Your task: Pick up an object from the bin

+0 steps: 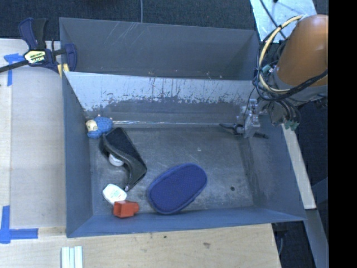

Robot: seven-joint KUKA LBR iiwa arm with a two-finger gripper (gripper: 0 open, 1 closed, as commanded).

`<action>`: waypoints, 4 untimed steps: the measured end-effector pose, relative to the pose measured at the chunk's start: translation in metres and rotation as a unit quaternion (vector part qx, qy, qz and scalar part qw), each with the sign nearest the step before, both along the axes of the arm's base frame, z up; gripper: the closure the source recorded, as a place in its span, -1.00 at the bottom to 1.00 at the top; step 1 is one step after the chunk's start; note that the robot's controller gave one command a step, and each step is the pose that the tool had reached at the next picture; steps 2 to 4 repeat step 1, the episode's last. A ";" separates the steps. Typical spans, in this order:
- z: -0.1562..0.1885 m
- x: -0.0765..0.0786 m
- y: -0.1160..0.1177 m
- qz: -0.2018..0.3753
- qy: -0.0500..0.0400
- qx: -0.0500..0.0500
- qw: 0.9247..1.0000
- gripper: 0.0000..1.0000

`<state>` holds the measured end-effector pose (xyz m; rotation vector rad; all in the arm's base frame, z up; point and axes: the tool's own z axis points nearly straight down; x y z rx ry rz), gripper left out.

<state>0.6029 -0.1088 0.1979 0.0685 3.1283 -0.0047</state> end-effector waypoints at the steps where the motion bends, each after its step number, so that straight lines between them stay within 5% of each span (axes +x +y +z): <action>1: 0.103 0.008 -0.009 0.011 -0.001 0.000 1.000 1.00; 4: 0.103 0.008 -0.009 0.011 -0.001 0.000 1.000 1.00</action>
Offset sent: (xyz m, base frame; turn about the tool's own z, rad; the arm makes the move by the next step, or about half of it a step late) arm 0.0056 -0.0076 0.0973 -0.0251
